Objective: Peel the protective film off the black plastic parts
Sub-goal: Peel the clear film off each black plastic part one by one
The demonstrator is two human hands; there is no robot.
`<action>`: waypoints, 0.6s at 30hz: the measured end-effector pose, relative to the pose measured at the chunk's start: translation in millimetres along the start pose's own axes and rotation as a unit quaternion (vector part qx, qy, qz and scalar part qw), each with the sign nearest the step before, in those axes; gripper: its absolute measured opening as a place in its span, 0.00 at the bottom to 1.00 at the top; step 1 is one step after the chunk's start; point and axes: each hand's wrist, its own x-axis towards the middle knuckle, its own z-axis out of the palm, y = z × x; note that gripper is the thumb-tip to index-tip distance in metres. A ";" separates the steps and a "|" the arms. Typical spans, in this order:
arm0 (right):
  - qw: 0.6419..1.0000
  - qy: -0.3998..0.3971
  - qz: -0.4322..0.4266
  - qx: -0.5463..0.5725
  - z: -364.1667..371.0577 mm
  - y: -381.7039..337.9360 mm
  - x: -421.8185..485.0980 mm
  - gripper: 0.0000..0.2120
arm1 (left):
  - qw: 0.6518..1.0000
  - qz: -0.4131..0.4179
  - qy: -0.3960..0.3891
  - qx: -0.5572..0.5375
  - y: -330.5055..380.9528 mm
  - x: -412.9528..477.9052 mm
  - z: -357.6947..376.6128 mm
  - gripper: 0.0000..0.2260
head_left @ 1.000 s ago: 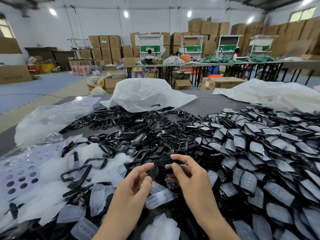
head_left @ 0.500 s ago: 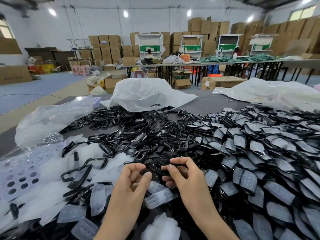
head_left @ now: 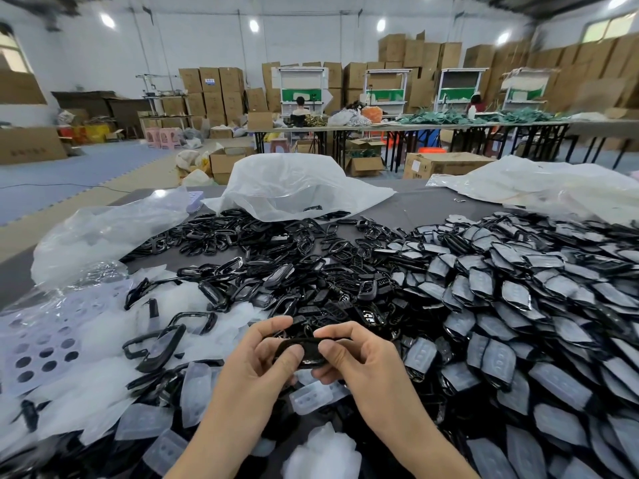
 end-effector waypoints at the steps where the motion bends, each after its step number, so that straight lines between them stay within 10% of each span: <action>1: 1.000 -0.003 0.000 -0.002 0.3 -0.2 -0.5 0.07 | 0.999 0.020 0.010 0.041 -1.0 -1.0 -0.4 0.13; 9: 0.992 0.051 -0.012 -0.114 -2.0 8.0 2.0 0.07 | 0.939 0.172 0.069 0.289 -1.5 -7.8 3.6 0.15; 12: 0.987 0.123 -0.017 -0.106 -12.0 9.7 5.5 0.10 | 0.906 0.199 -0.012 0.372 -6.0 -10.0 -2.1 0.07; 15: 0.983 0.173 -0.017 -0.066 -16.9 10.8 7.7 0.12 | 0.827 0.181 -0.115 0.519 -12.9 -12.5 -2.5 0.19; 18: 0.982 0.177 -0.017 -0.062 -14.4 11.6 7.5 0.11 | 0.799 0.208 -0.115 0.553 -12.4 -14.6 -0.3 0.06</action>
